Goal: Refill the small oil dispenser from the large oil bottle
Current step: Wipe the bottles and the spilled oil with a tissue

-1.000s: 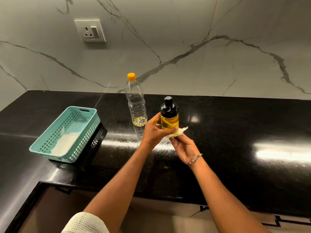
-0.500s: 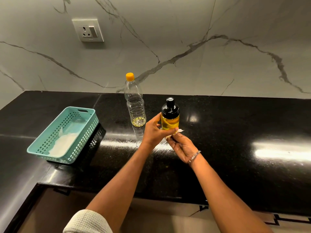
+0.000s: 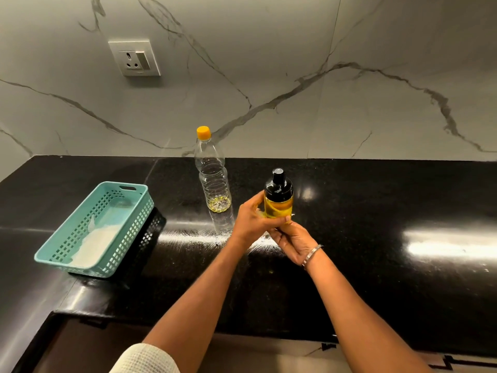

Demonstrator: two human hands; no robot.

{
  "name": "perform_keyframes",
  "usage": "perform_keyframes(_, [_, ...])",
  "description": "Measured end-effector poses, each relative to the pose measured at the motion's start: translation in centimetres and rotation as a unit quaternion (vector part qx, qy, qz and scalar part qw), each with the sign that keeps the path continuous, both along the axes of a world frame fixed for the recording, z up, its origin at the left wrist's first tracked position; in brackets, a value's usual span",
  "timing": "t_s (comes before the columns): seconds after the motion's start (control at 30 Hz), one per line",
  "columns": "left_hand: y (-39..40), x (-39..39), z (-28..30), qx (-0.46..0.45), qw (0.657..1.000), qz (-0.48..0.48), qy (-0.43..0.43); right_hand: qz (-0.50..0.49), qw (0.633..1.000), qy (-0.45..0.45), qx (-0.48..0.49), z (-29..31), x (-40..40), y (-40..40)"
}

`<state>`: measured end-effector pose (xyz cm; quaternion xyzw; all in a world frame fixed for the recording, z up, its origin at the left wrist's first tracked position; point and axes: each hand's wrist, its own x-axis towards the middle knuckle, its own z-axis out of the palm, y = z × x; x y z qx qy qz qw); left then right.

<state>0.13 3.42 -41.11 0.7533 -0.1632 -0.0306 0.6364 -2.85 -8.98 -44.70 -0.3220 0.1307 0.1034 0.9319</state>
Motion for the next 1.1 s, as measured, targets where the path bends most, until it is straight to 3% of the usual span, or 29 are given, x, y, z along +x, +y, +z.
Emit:
perform_keyframes(0.13, [-0.2,0.8,-0.1,0.03,1.0,0.004,-0.005,0.028,0.997,0.026,-0.069,-0.2,-0.1,-0.9])
perform_keyframes(0.23, [-0.4,1.5,-0.4,0.036,0.999,0.013,-0.004,0.019,0.997,0.041,-0.065,-0.3,0.0,-1.7])
perform_keyframes(0.53, [-1.7,3.6,-2.5,0.041,0.995,0.083,0.027,-0.121,0.98,0.085,-0.13,-1.9,2.0,-4.3])
perform_keyframes(0.77, [-2.7,4.6,-4.4,0.032,0.991,0.119,0.045,-0.154,0.897,0.066,-0.41,-2.9,3.0,-5.0])
perform_keyframes(1.1, [-3.7,7.5,-6.5,0.022,0.992,0.123,0.033,-0.112,0.81,0.058,-0.573,-3.0,4.3,-4.9])
